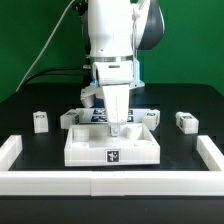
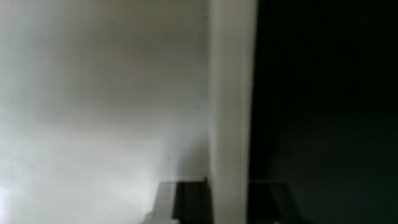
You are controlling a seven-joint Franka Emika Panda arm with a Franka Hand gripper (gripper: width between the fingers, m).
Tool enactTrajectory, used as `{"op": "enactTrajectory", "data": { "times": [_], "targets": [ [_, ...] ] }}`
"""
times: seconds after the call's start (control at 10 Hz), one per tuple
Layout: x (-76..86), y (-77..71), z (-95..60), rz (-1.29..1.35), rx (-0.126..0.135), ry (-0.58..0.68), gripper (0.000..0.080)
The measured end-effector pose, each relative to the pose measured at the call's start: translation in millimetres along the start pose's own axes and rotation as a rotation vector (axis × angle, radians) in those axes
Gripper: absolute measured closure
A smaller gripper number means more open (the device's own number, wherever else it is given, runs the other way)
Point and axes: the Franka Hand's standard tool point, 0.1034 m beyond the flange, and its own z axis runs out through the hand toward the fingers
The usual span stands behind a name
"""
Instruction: Assemble one leg
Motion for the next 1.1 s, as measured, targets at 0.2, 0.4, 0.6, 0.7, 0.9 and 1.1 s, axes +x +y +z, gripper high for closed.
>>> {"op": "enactTrajectory", "data": {
  "times": [0.2,0.4,0.6,0.7,0.9,1.1],
  "targets": [
    [0.3,0.0,0.0,0.0,0.0,0.0,0.0738],
    [16.7,5.9,-2.3,0.029,-0.004,0.006,0.0738],
    [43.9,24.2,-6.0,0.035,0.008,0.0,0.0738],
    [55.1,33.4,-6.7,0.061,0.014,-0.003,0.0738],
    [74.5,49.2,-3.0,0.091,0.014,-0.003,0.0738],
    [69.9,45.4,-0.4,0.098,0.022,-0.005,0.0738]
  ]
}}
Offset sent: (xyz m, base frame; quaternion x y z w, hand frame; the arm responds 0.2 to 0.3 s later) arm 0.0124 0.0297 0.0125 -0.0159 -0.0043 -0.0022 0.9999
